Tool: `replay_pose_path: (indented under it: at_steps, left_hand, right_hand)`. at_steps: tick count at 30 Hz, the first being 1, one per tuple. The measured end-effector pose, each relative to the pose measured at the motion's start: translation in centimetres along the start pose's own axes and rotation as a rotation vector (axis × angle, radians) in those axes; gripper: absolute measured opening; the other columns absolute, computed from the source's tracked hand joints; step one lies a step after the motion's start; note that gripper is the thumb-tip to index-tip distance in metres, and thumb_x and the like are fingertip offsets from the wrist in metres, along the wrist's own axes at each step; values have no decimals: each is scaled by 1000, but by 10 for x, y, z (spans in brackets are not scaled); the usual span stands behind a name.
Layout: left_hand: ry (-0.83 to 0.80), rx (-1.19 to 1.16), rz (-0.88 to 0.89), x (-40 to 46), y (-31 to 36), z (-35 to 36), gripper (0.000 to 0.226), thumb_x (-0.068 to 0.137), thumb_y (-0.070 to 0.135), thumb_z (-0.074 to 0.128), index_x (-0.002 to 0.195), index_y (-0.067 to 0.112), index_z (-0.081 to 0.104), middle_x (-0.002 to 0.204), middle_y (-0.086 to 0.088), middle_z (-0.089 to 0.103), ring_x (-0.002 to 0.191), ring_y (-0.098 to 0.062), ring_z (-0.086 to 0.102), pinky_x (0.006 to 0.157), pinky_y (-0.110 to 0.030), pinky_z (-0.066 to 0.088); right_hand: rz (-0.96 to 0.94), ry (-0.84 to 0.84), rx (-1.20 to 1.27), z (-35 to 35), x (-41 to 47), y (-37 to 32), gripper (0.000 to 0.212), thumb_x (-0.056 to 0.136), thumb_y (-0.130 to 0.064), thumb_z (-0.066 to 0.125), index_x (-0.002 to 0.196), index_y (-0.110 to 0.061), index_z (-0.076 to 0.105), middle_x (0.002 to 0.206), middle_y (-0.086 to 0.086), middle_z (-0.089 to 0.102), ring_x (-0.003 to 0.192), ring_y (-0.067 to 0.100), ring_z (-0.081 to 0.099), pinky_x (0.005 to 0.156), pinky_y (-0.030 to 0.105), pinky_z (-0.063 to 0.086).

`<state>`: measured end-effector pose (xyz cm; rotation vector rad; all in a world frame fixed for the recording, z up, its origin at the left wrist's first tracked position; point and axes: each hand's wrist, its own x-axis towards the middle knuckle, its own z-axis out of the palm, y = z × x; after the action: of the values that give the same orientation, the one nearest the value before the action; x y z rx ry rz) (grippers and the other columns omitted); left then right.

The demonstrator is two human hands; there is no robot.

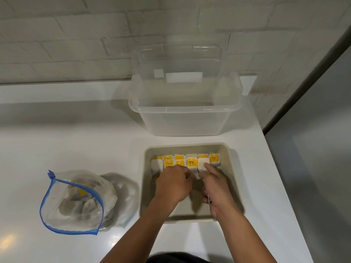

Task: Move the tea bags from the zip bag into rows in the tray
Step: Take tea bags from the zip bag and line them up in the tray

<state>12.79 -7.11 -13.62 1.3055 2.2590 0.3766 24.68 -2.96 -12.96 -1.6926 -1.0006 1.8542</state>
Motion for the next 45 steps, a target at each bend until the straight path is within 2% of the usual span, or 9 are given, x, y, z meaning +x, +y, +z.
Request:
replay_pose_path:
  at_steps: [12,15,19,23,27,31,35,39,45]
  left_hand:
    - [19,-58,28,-10,2,-11,25,94,46,54,105,34,73,89,10,74,91,-15,67,75,-28,53]
    - [28,-245,85,-16,12,-21,14,94,32,59,98,31,72,81,11,71,67,-2,61,67,-25,49]
    - [-61,-495,227,-33,18,-40,14,90,15,65,100,25,68,84,10,67,56,0,56,57,-11,41]
    - [-191,-559,293,-49,9,-47,29,81,23,80,105,31,66,94,7,63,71,-18,63,72,-29,53]
    - [-45,-539,300,-48,9,-40,16,83,20,78,93,25,67,86,11,63,68,-4,59,65,-14,47]
    - [88,-511,236,-37,6,-33,10,88,20,74,83,24,67,76,12,64,61,-3,56,61,-10,42]
    - [37,-479,170,-22,-1,-32,4,92,22,69,88,20,68,79,11,69,66,-1,60,66,-8,42]
    - [-71,-291,204,-5,2,-27,7,95,23,64,97,19,69,85,11,70,70,3,59,68,-8,41]
    - [-142,-33,295,24,27,-16,11,93,28,61,99,27,70,90,4,74,87,-21,66,73,-36,54]
  right_hand:
    - [-7,19,18,3,1,-4,38,95,-17,51,128,-31,62,68,-2,53,51,12,38,43,20,32]
    - [67,-65,249,5,-7,-11,17,96,-25,55,105,-19,67,83,-2,64,45,9,44,40,21,31]
    - [248,-138,713,5,-9,-18,33,101,-34,44,105,-8,63,94,14,67,84,27,68,75,33,52]
    - [306,-88,789,5,-6,-18,51,103,-42,35,118,-4,65,124,19,60,113,36,63,97,52,50]
    - [320,-95,842,9,-16,-24,53,105,-41,29,121,-4,62,131,28,55,107,43,66,76,49,57]
    - [250,-63,788,10,-24,-25,40,103,-29,36,114,-2,63,121,34,62,91,42,71,73,40,57]
    - [24,73,483,6,-34,-26,22,96,-21,50,99,-15,71,97,6,73,78,17,67,66,27,45]
    - [-201,179,329,-2,-38,-29,22,97,-17,52,98,-23,73,100,-8,73,96,6,66,76,22,44]
    - [-329,199,349,-13,-38,-35,28,98,-8,46,94,-16,73,88,4,72,88,19,70,78,29,52]
